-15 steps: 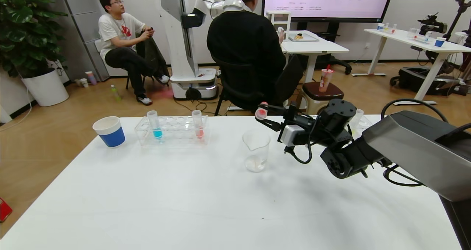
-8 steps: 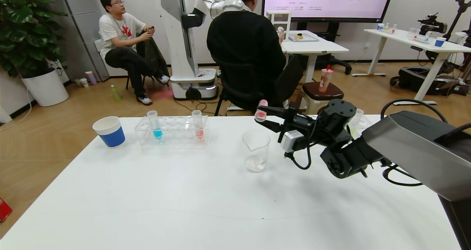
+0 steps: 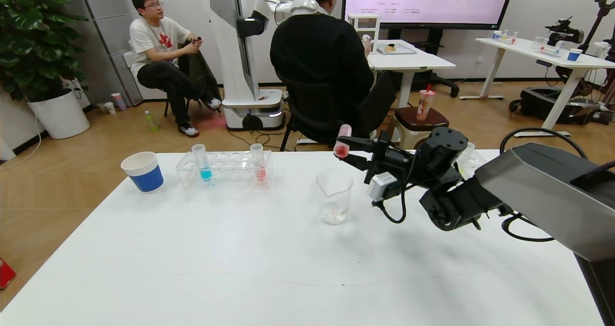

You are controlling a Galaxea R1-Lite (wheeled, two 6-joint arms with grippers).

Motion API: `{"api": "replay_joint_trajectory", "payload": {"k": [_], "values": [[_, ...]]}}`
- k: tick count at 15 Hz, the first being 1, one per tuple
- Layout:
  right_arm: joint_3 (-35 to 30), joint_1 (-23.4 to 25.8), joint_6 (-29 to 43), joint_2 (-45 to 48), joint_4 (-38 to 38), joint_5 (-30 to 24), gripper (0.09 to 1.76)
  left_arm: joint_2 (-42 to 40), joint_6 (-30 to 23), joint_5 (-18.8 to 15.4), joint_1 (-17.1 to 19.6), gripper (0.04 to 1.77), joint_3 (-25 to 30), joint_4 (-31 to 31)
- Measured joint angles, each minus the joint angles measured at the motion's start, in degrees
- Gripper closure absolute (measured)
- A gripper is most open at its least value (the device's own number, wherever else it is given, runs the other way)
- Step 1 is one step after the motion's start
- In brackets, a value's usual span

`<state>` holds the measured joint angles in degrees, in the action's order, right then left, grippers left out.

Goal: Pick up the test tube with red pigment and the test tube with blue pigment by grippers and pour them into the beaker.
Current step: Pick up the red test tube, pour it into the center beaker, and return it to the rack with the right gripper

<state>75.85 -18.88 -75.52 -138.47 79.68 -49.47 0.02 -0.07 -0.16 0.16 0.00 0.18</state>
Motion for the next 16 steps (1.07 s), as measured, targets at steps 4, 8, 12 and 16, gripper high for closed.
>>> {"api": "replay_joint_trajectory", "payload": {"k": [4, 8, 12, 16], "values": [[0.2, -0.1, -5.9, 0.0, 0.1, -0.6, 1.33, 0.0, 0.0, 0.0, 0.0, 0.06, 0.0, 0.0], [0.3, -0.5, -10.8, -0.5, 0.1, -1.0, 1.33, 0.0, 0.0, 0.0, 0.0, 0.06, 0.0, 0.0], [2.8, -0.2, -15.0, -0.9, -0.6, -2.6, 1.33, 0.0, 0.0, 0.0, 0.0, 0.06, 0.0, 0.0], [3.9, -0.2, -17.2, -1.3, -0.2, -3.5, 1.33, 0.0, 0.0, 0.0, 0.0, 0.06, 0.0, 0.0]]}}
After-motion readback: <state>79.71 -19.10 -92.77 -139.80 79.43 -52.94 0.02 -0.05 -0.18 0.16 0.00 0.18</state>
